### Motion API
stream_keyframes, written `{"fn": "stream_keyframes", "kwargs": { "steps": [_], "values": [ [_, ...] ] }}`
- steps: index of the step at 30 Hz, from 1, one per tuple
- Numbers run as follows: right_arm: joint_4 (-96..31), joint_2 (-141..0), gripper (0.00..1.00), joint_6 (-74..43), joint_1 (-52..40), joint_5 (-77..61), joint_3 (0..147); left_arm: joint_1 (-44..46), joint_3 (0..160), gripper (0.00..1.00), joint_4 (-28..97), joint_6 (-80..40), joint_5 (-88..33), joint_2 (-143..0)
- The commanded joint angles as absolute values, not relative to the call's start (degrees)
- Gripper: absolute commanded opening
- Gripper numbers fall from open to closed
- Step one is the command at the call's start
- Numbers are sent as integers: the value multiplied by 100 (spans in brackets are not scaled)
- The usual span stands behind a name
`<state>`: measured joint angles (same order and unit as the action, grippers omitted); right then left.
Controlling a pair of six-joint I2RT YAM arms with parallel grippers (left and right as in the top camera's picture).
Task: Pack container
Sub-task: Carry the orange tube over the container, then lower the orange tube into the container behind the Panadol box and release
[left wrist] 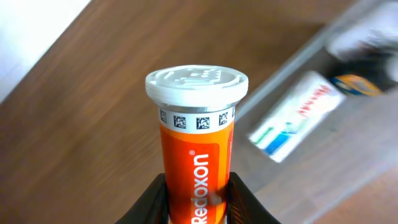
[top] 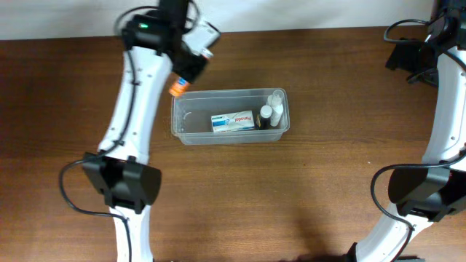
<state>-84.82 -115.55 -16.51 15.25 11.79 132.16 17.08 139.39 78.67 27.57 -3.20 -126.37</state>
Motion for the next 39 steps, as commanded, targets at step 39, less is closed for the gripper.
{"fn": "stream_keyframes", "kwargs": {
  "steps": [39],
  "values": [
    [-8466, -11544, 98, -1702, 1540, 1267, 13242, 2749, 13867, 25, 7520, 4272, -447, -14440]
  ]
}}
